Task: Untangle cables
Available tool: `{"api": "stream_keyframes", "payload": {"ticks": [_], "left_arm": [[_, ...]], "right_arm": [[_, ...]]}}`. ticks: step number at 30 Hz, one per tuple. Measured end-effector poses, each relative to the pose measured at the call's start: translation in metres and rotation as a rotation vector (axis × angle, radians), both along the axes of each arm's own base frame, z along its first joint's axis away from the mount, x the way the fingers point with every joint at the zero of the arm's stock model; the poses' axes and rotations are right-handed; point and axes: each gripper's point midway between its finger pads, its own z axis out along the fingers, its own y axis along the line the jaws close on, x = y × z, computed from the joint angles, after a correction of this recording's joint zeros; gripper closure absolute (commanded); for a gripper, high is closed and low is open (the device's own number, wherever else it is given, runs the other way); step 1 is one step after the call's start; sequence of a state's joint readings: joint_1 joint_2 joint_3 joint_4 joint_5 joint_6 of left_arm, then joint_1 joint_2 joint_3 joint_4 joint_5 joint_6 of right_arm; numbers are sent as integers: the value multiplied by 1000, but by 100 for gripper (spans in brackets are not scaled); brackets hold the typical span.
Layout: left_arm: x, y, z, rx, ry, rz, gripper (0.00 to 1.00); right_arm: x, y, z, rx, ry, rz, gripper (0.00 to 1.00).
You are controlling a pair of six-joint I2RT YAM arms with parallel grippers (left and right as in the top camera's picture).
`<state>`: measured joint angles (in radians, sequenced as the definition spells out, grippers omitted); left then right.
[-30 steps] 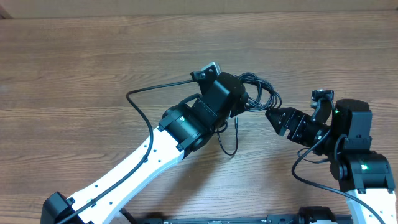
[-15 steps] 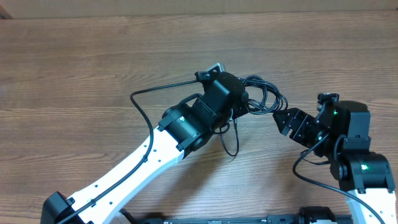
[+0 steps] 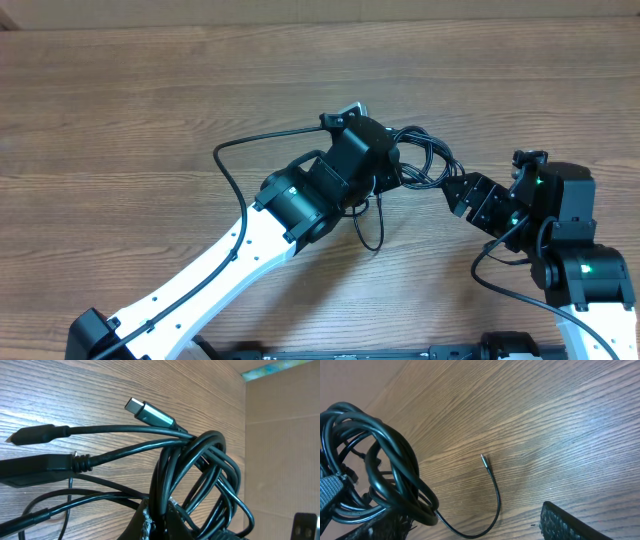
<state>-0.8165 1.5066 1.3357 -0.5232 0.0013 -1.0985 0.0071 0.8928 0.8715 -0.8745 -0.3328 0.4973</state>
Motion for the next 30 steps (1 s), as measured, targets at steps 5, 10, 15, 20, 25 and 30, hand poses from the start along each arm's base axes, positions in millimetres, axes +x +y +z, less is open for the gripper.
{"api": "stream_keyframes", "payload": {"ticks": [5,10,15,20,25,30], "left_arm": [[0,-7,6,-33,-9,-25,96],[-2,-16,14,-80,-17,-59,96],[-5,-19,14,-89,-8,-76,96],[-7,-20,14,-96,1,-90,96],[-10,-18,9,-91,33,-78,96],[-16,-1,-11,-50,150,28,96]], "right_arm": [[0,0,0,-2,0,-2,20],[0,-1,0,-6,0,-6,20],[0,-1,0,-5,0,-5,20],[0,-1,0,-5,1,-6,21],[0,-1,0,-4,0,-3,50],[2,4,4,22,-13,13,58]]}}
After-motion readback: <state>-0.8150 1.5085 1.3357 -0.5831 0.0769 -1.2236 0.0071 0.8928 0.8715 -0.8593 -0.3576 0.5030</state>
